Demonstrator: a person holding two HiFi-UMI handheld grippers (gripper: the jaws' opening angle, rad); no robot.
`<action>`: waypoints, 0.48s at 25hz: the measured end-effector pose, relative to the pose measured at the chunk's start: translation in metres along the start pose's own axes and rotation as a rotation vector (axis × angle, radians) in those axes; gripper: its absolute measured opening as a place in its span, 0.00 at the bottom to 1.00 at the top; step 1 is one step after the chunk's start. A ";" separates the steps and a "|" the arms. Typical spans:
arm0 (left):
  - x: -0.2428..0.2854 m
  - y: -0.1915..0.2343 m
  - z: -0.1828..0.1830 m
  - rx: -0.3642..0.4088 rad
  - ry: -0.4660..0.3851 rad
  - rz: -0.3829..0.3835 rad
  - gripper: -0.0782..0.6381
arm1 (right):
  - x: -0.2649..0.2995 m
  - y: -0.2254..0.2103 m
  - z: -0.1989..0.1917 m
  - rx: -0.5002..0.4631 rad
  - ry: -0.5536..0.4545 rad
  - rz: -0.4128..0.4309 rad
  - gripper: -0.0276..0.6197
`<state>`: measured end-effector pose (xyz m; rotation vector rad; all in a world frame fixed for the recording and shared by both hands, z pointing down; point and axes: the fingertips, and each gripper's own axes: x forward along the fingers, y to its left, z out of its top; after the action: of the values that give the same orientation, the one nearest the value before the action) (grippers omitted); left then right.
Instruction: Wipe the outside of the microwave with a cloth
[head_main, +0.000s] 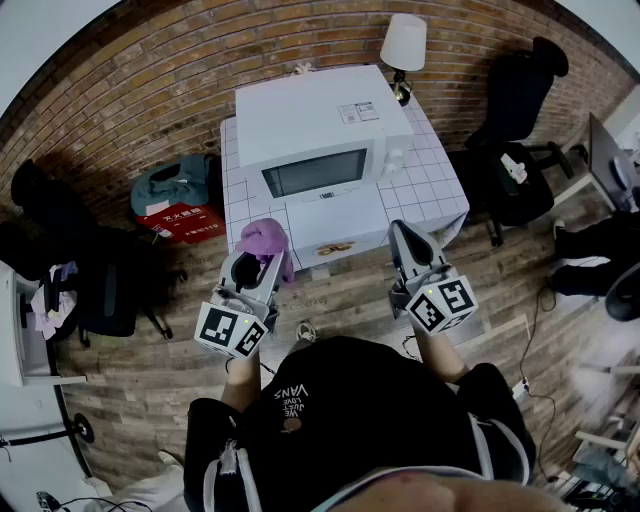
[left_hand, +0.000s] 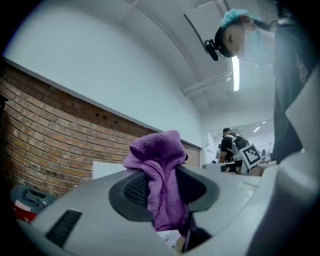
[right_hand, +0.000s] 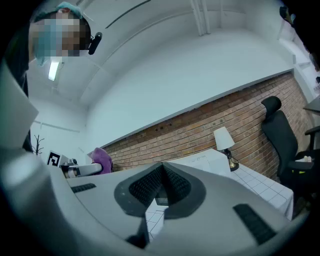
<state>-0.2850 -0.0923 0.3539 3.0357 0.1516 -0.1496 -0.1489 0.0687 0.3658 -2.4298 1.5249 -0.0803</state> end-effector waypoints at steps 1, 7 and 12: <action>-0.001 -0.003 -0.002 0.002 0.005 0.007 0.30 | -0.002 0.001 0.000 0.004 0.002 0.014 0.05; -0.006 -0.009 -0.015 -0.005 0.024 0.057 0.30 | -0.004 -0.003 -0.005 0.030 0.016 0.060 0.05; -0.001 0.013 -0.020 -0.007 0.033 0.084 0.30 | 0.010 -0.011 -0.007 0.023 0.023 0.055 0.05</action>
<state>-0.2823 -0.1034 0.3747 3.0318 0.0267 -0.0924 -0.1361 0.0632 0.3745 -2.3752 1.5906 -0.1150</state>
